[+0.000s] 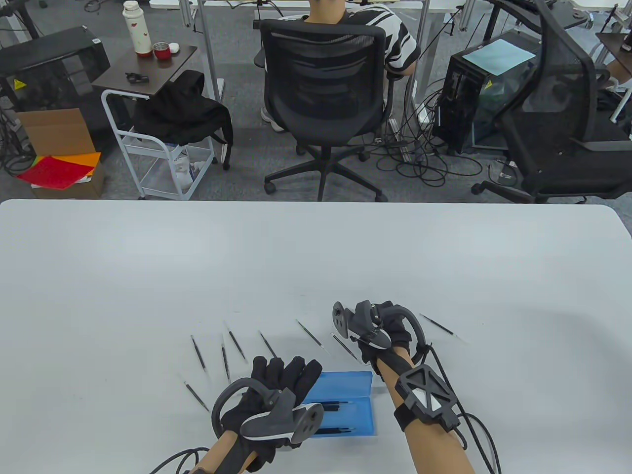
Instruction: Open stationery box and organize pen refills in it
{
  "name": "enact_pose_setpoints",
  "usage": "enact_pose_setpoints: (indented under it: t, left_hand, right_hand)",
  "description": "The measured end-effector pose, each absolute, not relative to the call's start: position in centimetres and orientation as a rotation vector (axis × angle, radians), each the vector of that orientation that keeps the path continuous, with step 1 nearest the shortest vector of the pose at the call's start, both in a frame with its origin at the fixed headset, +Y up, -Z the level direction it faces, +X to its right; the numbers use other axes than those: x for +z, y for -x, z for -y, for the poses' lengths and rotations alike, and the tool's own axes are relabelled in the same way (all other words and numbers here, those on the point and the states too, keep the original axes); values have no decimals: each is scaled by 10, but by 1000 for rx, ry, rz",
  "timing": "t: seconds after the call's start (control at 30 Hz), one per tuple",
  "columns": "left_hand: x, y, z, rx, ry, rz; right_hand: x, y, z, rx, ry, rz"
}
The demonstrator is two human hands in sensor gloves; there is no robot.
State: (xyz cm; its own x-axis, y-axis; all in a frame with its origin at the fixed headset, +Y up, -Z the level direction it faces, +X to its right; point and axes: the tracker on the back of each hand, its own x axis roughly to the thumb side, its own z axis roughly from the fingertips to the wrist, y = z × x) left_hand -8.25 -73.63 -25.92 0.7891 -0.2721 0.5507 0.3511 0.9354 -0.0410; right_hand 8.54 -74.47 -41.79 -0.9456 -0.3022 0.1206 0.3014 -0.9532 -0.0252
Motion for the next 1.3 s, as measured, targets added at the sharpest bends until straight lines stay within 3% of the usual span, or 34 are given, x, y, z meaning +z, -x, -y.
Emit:
enact_pose_setpoints:
  t: [0.2,0.5,0.67,0.8,1.1,1.3]
  left_hand:
    - [-259,82,736,-336,144,571]
    - [-260,83,737,-336,144,568]
    - [-260,83,737,-338,142,567]
    - [-260,83,737,-336,143,566]
    - [-260,83,737,-335,143,566]
    - [-260,83,737,-334,143,568]
  right_hand:
    - [-392,-100,709,-2885,376,-226]
    - [-303,-96,677,-2766,744,-513]
    - [-252,-88,684,-2670,912,-578]
    - [-231,-84,696,-2633,973,-544]
    - [-223,-59,735,-2546,1063,-385]
    - [-224,-49,747,-2518,1072,-360]
